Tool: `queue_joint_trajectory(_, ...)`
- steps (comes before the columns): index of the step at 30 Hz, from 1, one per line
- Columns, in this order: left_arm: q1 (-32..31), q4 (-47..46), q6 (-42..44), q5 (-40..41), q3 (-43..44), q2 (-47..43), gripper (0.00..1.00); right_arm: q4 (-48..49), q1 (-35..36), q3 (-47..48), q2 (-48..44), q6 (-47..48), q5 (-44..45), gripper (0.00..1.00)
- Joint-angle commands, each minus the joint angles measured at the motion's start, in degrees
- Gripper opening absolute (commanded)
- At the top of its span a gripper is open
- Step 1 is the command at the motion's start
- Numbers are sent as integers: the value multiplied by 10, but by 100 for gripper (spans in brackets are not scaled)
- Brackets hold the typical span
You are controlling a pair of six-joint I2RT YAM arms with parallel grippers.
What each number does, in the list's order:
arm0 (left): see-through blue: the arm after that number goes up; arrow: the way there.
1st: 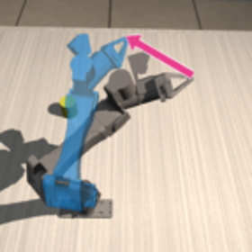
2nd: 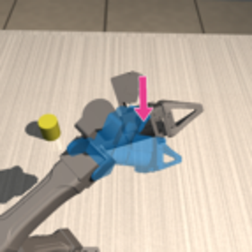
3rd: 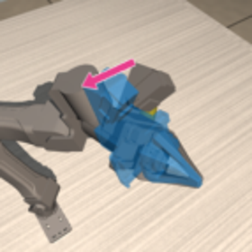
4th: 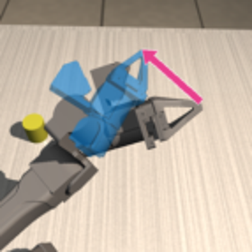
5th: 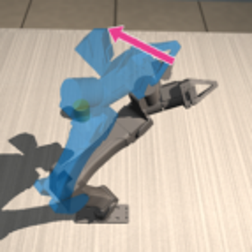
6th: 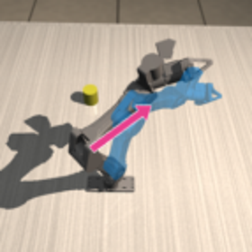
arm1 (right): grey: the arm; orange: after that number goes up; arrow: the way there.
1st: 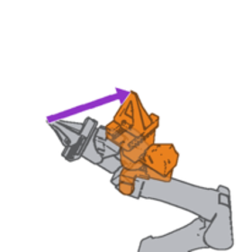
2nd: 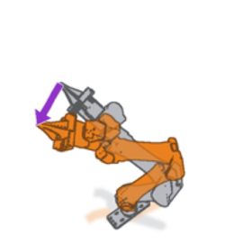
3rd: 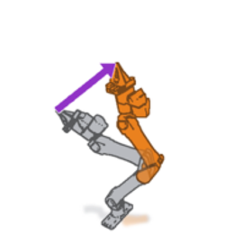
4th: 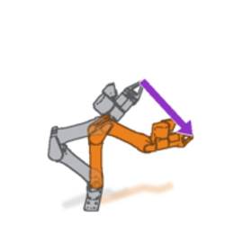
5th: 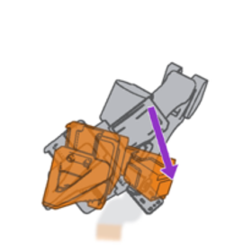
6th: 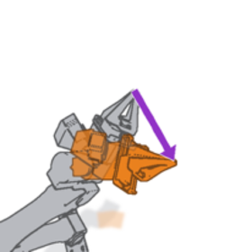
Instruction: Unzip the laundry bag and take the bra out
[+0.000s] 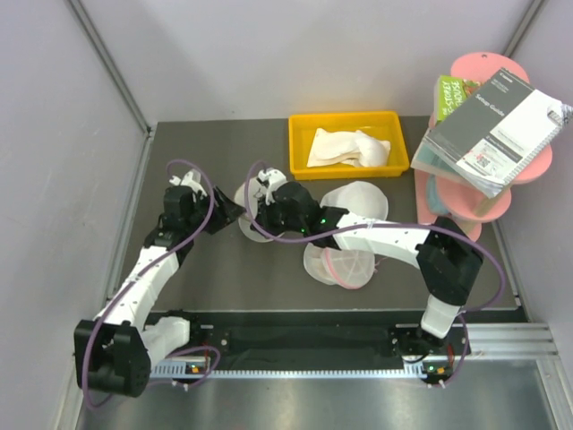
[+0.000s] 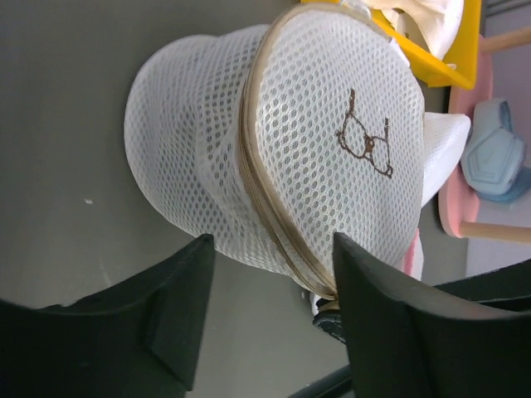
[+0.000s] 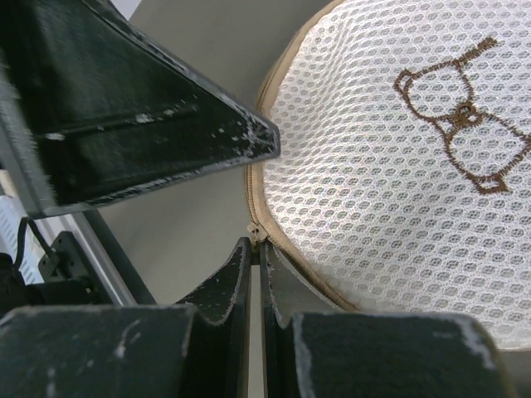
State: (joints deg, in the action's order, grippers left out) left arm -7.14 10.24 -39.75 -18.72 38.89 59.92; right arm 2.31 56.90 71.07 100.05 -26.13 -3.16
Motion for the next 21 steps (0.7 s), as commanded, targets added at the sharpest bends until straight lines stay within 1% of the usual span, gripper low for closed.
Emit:
queue_joint_trajectory(1, 3, -42, -28, -30, -13, 6, 58, 28, 15, 32, 7, -5, -12, 0)
queue_joint_trajectory(2, 3, -46, -31, -31, -14, 9, 52, 26, 16, 32, 6, -5, -12, 0)
queue_joint_trajectory(5, 3, -58, -34, -31, -17, 12, 41, 24, 16, 31, 5, -3, -12, 0)
queue_joint_trajectory(6, 3, -60, -35, -31, -16, 14, 32, 23, 16, 31, 5, -2, -11, 0)
queue_joint_trajectory(8, 3, -63, -37, -30, -16, 17, 23, 21, 17, 29, 3, -1, -11, 0)
queue_joint_trajectory(9, 3, -66, -37, -30, -16, 18, 12, 19, 16, 29, 3, -1, -9, 0)
queue_joint_trajectory(12, 3, -67, -35, -29, -14, 21, 1, 17, 16, 28, 2, -1, -6, 0)
queue_joint_trajectory(21, 3, -60, -23, -27, 2, 31, 0, 7, 17, 26, 1, 0, 4, 0)
